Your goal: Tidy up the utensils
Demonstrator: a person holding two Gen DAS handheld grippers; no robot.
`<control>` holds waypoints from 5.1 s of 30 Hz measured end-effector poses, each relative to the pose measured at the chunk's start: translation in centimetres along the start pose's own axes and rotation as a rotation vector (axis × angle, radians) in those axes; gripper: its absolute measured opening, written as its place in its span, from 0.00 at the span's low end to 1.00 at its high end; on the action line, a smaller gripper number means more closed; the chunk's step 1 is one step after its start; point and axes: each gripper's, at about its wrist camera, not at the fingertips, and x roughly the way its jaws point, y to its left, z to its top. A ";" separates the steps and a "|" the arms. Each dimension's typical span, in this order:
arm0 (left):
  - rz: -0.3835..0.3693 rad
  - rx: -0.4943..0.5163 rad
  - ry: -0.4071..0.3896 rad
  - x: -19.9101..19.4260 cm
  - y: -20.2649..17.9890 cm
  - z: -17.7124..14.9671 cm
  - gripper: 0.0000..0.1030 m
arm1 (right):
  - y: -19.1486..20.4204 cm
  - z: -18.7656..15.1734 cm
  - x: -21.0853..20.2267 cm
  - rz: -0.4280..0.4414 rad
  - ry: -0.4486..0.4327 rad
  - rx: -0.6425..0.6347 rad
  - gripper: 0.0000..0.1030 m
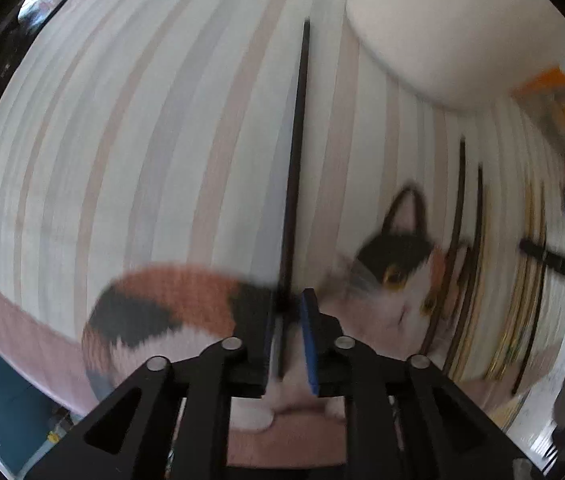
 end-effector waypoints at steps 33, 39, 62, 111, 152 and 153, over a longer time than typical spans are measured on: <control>0.031 0.029 -0.328 -9.4 -5.3 -3.2 0.03 | -0.8 1.5 -6.9 0.094 -0.183 -0.027 0.06; -0.028 0.004 -0.545 -18.0 -5.4 -1.2 0.03 | -1.1 1.4 -12.6 0.168 -0.319 -0.035 0.06; -0.064 0.010 -0.892 -31.5 -11.8 16.5 0.03 | 3.8 15.8 -30.2 0.301 -0.867 0.084 0.06; 0.094 0.134 -0.493 -16.7 -10.0 4.8 1.00 | -6.9 4.3 -19.7 0.184 -0.568 0.136 0.98; 0.172 0.275 -0.105 0.3 -12.8 0.1 0.03 | -4.2 0.2 0.3 0.002 -0.036 -0.033 0.07; 0.175 0.261 -0.102 0.1 -12.0 0.3 0.03 | -3.8 0.0 0.4 0.013 -0.030 -0.036 0.07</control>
